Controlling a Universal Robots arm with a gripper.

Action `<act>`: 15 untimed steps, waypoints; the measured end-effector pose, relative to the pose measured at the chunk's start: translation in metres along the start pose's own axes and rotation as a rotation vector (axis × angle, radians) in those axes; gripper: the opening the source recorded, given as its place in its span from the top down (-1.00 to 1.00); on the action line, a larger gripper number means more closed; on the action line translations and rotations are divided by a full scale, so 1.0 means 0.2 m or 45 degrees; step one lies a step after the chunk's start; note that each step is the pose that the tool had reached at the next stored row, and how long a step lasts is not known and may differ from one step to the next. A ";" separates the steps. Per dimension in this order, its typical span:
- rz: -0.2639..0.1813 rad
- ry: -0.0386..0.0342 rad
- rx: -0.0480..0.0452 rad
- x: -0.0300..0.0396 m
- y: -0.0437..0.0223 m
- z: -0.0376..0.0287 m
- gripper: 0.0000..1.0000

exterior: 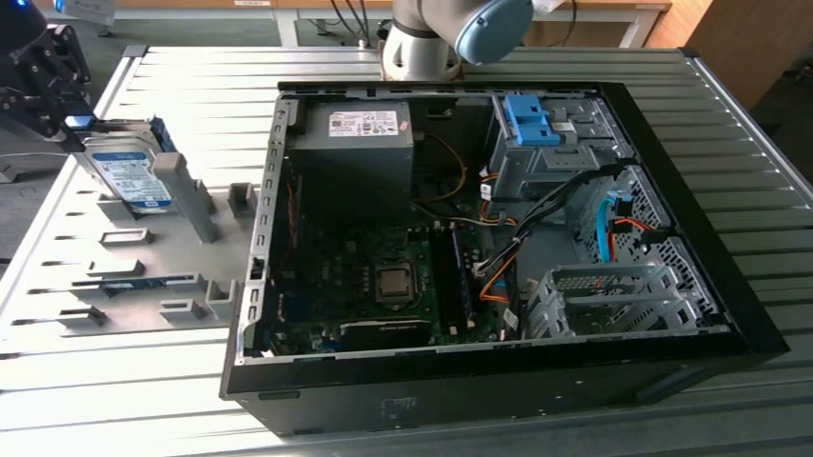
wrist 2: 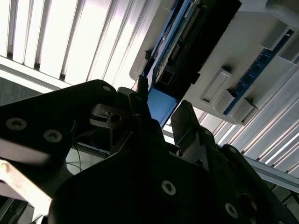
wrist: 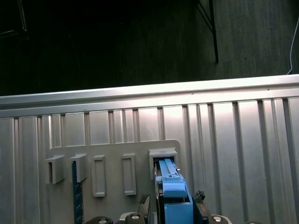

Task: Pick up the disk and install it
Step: 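Pick up the disk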

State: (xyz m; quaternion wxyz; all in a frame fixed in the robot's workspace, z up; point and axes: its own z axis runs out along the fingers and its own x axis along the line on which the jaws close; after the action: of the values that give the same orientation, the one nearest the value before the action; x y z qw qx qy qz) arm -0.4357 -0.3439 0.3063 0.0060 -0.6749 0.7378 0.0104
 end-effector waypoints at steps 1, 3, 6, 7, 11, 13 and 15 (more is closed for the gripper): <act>-0.001 -0.0004 0.000 0.001 0.002 0.006 0.05; -0.002 -0.0029 0.000 0.002 0.006 0.017 0.05; -0.004 -0.0050 -0.001 0.002 0.010 0.032 0.05; -0.005 -0.0052 -0.001 0.003 0.013 0.037 0.05; -0.007 -0.0054 -0.001 0.004 0.016 0.056 0.05; -0.007 -0.0054 -0.001 0.004 0.016 0.065 0.05; -0.007 -0.0053 -0.001 0.004 0.016 0.074 0.05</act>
State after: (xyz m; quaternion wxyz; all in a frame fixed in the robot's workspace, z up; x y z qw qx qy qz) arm -0.4390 -0.3441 0.2915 0.0074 -0.6770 0.7358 0.0120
